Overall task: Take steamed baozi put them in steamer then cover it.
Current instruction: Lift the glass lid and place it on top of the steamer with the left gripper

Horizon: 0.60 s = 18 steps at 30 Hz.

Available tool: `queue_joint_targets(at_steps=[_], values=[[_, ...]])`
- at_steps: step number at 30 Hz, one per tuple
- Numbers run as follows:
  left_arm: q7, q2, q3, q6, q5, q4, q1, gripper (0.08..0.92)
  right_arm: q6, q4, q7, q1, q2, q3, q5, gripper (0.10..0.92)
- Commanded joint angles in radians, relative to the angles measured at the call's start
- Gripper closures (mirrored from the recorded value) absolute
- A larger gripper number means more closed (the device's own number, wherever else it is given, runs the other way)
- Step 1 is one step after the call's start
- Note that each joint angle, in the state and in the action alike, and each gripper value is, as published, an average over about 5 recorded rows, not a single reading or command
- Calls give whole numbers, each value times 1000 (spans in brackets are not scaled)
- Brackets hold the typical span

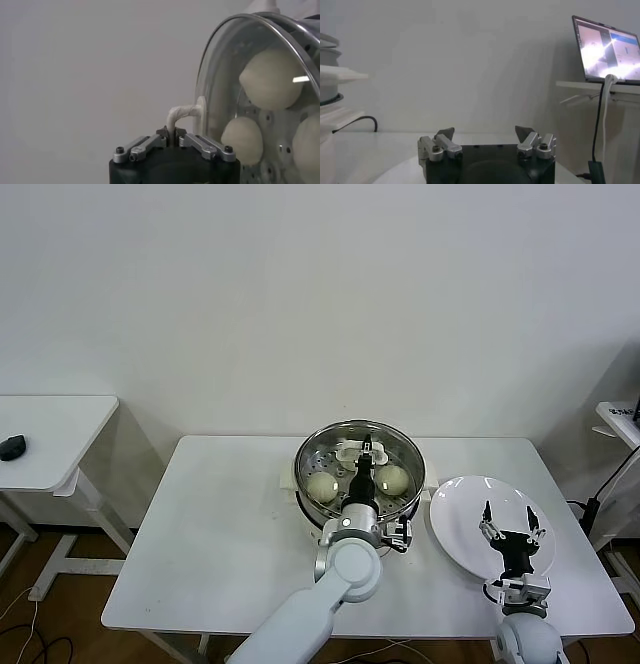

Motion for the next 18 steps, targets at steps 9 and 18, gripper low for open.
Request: queue_joint_targets(at_steps=[9,18], values=[[2,-3,-5,-6,10,8,12,814,0,-2,0,5,0,-1,1,203],[5,-5,-10,-12,13,15,13,814,2,-2,-1,7,-2,0,2,203]])
